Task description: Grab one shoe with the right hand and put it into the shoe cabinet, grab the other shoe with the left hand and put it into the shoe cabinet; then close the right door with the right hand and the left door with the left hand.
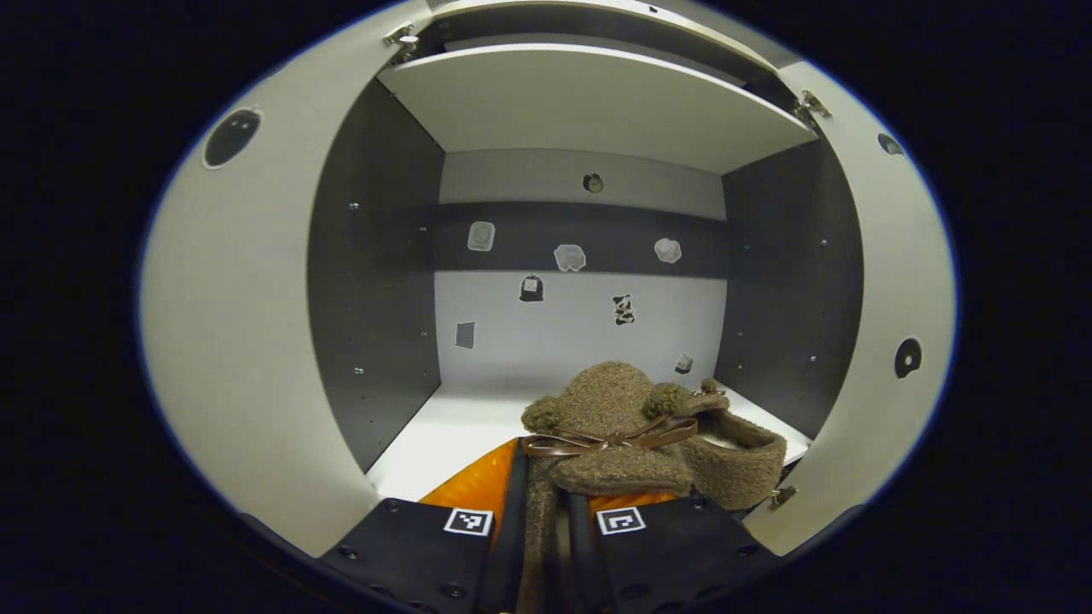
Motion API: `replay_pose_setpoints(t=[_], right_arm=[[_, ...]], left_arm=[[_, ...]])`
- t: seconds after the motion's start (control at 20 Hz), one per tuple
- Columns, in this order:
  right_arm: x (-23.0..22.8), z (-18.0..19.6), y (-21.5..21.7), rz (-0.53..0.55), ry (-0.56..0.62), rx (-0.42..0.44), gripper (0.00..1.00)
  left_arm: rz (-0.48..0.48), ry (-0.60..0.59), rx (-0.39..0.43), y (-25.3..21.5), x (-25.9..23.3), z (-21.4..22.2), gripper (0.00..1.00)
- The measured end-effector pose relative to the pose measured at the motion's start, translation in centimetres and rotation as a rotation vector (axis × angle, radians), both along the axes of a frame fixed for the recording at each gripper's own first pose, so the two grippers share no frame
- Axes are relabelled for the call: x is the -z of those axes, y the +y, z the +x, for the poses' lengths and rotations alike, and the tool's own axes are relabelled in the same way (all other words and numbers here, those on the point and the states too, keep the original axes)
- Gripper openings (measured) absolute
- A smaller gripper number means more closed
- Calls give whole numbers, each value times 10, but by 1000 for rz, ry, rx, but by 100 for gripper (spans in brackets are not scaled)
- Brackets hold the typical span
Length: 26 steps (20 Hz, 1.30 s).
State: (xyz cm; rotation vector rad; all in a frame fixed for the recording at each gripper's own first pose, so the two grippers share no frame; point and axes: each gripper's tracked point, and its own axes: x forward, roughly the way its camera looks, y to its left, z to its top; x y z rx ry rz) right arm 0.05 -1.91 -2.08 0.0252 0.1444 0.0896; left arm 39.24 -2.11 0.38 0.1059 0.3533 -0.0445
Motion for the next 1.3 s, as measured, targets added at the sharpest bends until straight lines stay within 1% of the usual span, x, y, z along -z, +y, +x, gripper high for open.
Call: replay_pose_setpoints(t=[0.15,0.2,0.25,0.4,0.45,0.55,0.65,0.7,0.8,0.85,1.0,1.1,1.15,1.2,1.25,1.3], right_arm=[[5,-2,-7,-24,19,29,94],[6,-4,-7,-23,25,36,98],[4,-6,-6,-17,26,44,94],[2,-9,-1,-12,35,97,94],[0,-11,1,-14,33,113,94],[-2,-14,5,3,40,140,94],[-4,-18,8,13,38,146,94],[-6,-20,8,6,35,150,94],[-9,-24,7,-5,37,146,94],[-12,-25,7,-9,36,142,94],[-13,-25,7,-27,38,135,94],[-12,-26,5,-27,43,135,94],[-10,-25,4,-19,45,135,94],[-9,-24,3,-11,47,135,94],[-8,-23,2,-4,48,138,94],[-6,-21,1,2,48,138,94]], left_arm=[[-97,60,-15,-6,27,1,30],[-114,59,-18,-2,29,2,30],[-117,51,-21,2,28,4,30],[-70,41,17,7,20,8,32],[-88,55,33,4,18,12,30],[-162,92,49,-4,14,25,30],[-188,109,44,-2,8,48,32],[-183,112,38,-2,6,61,30],[-162,135,11,1,14,84,32],[-151,156,-10,2,22,94,31],[-171,226,-74,8,51,111,32],[-145,246,-98,15,61,114,40],[-133,258,-99,18,64,112,36],[-139,256,-102,18,64,113,30],[-148,252,-103,19,62,111,45],[-151,239,-104,22,61,110,47]])
